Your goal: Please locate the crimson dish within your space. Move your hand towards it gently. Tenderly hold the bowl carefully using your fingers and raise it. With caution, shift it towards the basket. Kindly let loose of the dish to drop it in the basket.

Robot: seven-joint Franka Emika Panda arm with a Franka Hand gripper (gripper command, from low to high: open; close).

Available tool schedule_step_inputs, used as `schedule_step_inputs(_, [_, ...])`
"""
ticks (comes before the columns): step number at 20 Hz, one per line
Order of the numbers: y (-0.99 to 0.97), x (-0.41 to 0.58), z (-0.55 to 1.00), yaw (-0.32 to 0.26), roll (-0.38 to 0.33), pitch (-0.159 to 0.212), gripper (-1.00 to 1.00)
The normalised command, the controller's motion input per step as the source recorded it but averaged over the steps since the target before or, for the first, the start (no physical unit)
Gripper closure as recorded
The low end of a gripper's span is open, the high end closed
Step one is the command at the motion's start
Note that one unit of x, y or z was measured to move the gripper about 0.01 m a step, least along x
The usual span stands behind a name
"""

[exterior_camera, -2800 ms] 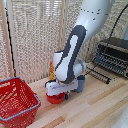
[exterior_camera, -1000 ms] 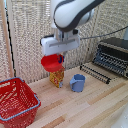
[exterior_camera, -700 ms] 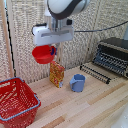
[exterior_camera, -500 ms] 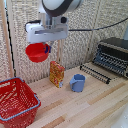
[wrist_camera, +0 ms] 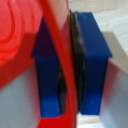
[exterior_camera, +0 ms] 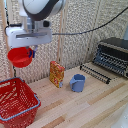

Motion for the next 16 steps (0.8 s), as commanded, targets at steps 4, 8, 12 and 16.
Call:
schedule_step_inputs(4, [0.47, 0.185, -0.26, 0.008, -0.047, -0.005, 1.0])
schedule_step_inputs(8, [0.41, 0.167, -0.41, 0.013, -0.066, -0.004, 1.0])
schedule_step_inputs(12, [0.29, 0.181, -0.52, 0.014, -0.094, -0.009, 1.0])
schedule_step_inputs(16, [0.19, 0.187, -0.34, 0.016, -0.061, 0.0, -1.0])
